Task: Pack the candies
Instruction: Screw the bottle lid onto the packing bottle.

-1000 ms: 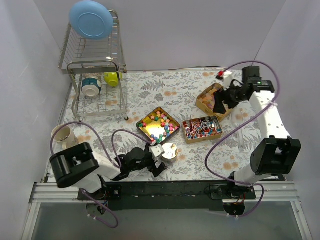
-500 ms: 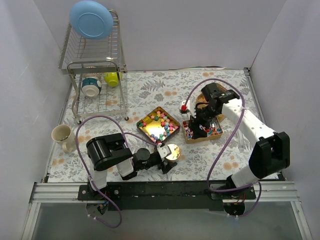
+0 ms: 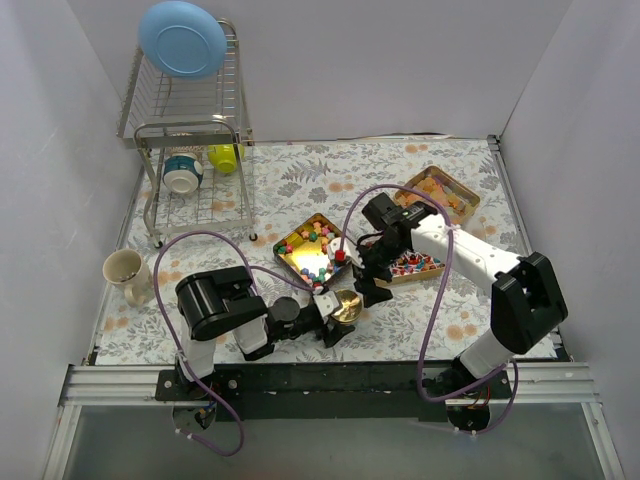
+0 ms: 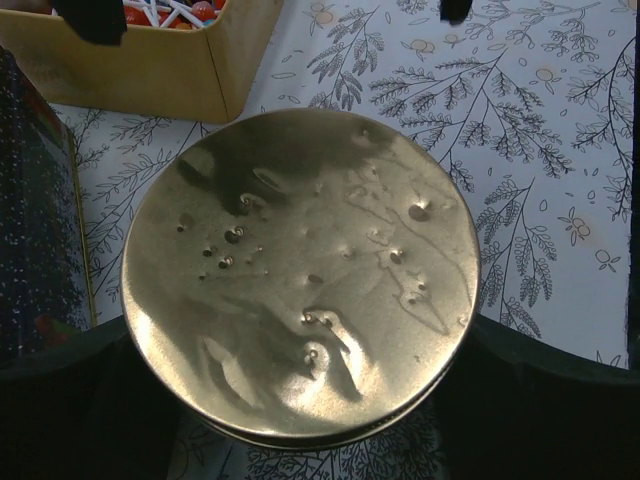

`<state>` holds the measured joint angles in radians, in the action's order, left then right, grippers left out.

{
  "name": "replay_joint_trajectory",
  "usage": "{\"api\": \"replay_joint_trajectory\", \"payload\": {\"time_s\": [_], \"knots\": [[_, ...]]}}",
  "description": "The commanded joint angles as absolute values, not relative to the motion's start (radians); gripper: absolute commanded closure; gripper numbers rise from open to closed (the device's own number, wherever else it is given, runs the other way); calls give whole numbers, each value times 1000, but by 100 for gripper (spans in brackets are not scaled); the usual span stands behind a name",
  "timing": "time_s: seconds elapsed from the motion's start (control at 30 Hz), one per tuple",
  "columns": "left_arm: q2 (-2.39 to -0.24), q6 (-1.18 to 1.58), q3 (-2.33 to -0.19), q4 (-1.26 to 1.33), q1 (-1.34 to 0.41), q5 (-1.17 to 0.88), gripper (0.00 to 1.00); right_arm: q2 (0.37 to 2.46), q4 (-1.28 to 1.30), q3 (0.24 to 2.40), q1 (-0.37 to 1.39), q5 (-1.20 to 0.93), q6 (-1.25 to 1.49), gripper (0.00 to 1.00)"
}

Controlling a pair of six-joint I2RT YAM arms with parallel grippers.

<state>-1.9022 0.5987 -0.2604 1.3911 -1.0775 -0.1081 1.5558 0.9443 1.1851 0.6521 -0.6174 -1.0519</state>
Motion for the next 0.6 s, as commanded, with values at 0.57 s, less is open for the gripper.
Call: {"api": "replay_joint_trajectory", "payload": {"time_s": [0.57], "knots": [[-1997,586,-285,1342,-1086,17,100,1568,914,1077,735,-649,-1098,9]]}}
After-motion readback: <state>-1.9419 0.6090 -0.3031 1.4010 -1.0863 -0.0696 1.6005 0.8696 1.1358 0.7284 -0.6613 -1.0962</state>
